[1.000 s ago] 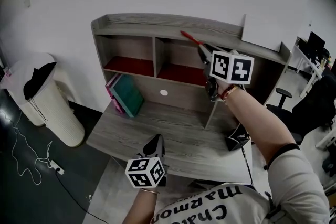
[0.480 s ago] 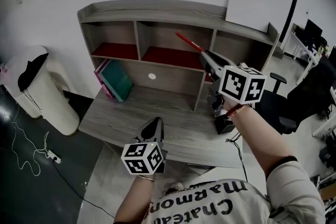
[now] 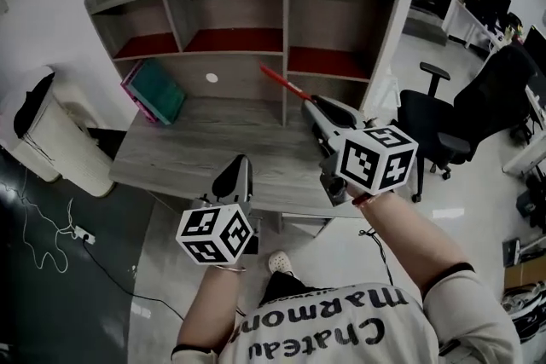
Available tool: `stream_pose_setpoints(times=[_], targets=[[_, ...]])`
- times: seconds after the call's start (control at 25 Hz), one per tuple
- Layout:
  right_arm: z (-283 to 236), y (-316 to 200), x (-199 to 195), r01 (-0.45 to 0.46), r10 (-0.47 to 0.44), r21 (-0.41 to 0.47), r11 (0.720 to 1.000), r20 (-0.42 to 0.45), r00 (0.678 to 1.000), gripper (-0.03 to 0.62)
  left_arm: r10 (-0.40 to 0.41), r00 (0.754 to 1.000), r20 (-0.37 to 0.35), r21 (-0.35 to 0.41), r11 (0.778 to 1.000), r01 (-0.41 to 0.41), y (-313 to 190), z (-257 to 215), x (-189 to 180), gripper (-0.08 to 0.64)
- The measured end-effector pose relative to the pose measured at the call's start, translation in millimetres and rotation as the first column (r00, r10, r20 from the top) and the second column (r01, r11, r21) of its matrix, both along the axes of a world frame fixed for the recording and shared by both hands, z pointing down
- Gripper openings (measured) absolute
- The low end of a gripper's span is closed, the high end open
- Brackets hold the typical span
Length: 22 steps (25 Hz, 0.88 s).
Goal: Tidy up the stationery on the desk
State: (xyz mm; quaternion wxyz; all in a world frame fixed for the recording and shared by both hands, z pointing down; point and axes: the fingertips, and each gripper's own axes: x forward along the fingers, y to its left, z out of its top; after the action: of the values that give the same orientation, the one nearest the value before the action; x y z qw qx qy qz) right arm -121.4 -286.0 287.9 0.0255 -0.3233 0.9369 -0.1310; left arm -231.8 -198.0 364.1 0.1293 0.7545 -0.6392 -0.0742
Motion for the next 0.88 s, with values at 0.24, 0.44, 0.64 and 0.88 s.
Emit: stream_pose_setpoints(times=[0.24, 0.44, 0.64, 0.88], targets=[[40, 22, 42, -0.042, 0.043, -0.047, 0.998, 0.008, 0.999, 0.067, 0.095, 0.995, 0.042, -0.012, 0.995, -0.095, 14, 11, 55, 0.015], [68, 22, 74, -0.106, 0.106, -0.071, 0.992, -0.006, 0.994, 0.067, 0.169, 0.984, 0.056, -0.041, 0.985, -0.167, 16, 25, 85, 0.015], [102, 18, 101, -0.168, 0.167, -0.131, 0.977, -0.018, 0.986, 0.067, 0.198, 0.98, 0.033, -0.087, 0.977, -0.194, 13, 46, 96, 0.015], [135, 3, 130, -0.252, 0.243, -0.166, 0.953, -0.073, 0.967, 0.067, 0.207, 0.978, 0.015, -0.13, 0.97, -0.204, 5, 64, 99, 0.015]])
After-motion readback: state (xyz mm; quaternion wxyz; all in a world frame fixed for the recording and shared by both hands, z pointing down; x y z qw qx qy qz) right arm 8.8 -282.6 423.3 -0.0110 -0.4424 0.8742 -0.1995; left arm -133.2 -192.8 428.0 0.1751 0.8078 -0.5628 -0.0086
